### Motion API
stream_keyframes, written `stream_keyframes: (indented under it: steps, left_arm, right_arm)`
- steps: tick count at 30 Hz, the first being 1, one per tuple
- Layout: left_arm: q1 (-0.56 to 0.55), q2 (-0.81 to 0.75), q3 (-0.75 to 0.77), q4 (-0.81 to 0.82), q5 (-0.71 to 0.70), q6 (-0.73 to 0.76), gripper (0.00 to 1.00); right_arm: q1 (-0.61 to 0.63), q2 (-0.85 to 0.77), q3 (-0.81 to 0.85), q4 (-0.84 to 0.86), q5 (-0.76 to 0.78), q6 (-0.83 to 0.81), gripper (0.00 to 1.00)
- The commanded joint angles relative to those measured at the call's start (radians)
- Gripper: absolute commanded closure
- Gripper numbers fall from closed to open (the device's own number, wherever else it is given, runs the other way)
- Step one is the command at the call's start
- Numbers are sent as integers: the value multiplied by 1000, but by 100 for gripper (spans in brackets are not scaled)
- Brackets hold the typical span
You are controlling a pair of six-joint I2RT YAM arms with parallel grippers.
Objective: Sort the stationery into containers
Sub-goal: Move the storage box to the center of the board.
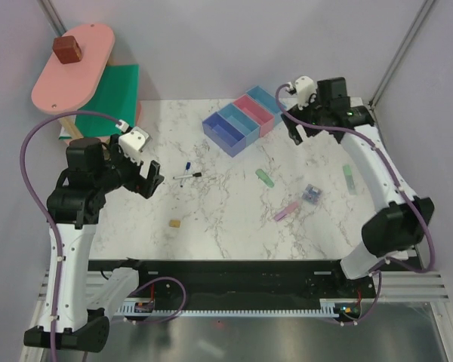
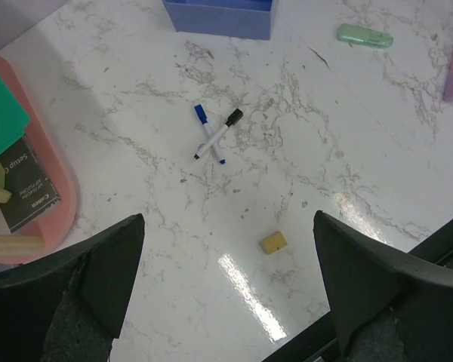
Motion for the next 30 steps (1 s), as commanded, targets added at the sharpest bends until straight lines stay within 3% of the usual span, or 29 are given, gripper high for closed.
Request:
stream_keyframes:
  steps: [1, 6, 10, 12, 24, 30]
  left_arm:
    - [-1, 41, 17, 34, 25, 109, 0]
    - [-3, 94, 34, 33, -1, 159, 0]
    - [-6, 125, 45, 34, -16, 175, 0]
    - [-7, 130, 43, 34, -21, 182, 0]
    - [-7, 136, 42, 34, -42, 150, 0]
    - [-7, 130, 37, 19, -49, 132, 0]
  right_arm:
    - [79, 203, 177, 188, -7, 42, 2]
    - [148, 545, 473, 248, -32, 90, 9]
    - [162, 767, 680, 298, -32, 133, 22]
    - [170, 873, 770, 330, -24, 124, 22]
    - [177, 1032, 723, 495, -19, 78, 30]
    - [177, 1018, 627, 499, -18, -36, 54]
